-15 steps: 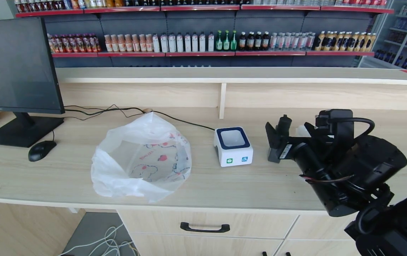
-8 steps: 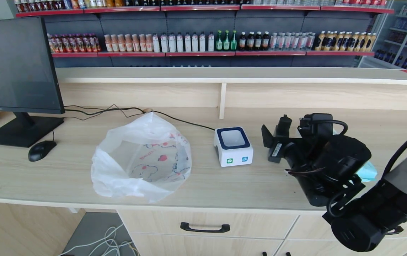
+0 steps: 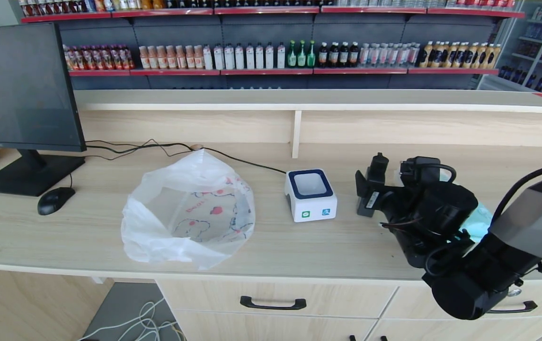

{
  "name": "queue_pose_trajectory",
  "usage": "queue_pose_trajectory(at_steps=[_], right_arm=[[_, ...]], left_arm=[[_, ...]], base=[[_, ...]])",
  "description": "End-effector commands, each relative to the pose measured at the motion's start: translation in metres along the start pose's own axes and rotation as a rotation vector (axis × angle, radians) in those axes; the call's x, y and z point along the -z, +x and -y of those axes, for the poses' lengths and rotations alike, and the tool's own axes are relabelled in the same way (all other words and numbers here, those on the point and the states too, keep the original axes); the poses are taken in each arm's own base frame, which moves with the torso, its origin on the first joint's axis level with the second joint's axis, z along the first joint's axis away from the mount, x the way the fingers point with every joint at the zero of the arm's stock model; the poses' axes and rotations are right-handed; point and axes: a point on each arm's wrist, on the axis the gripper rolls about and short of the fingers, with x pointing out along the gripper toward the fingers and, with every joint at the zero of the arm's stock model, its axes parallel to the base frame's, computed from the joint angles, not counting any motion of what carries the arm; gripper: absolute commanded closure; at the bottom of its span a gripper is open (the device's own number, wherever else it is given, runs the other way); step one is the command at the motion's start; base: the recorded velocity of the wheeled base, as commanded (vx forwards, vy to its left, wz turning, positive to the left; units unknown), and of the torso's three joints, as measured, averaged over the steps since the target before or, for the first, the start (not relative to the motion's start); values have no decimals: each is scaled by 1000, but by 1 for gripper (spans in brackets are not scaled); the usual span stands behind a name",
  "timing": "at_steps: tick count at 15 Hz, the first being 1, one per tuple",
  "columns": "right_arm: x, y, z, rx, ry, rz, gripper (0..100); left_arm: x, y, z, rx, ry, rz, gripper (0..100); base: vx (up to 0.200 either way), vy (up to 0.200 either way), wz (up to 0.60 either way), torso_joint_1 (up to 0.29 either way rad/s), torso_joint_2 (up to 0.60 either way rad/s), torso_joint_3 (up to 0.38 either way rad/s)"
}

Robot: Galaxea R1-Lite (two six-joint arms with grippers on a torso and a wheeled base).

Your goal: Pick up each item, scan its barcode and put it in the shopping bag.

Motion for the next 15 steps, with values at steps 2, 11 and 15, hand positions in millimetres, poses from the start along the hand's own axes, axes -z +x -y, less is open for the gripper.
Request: queue_pose_trajectory(at_steps=[2, 11, 15], right_arm=[[11, 8, -3, -9, 2, -10, 0], [25, 22, 6, 27, -1, -20, 0], [28, 26, 3, 25, 6, -15, 0]], left_arm=[[0, 0, 0, 0, 0, 2, 0], [0, 0, 0, 0, 0, 2, 0], [0, 0, 0, -1, 0, 0, 0]], base=[[0, 0, 0, 0, 0, 0], [0, 0, 0, 0, 0, 0], [0, 0, 0, 0, 0, 0]])
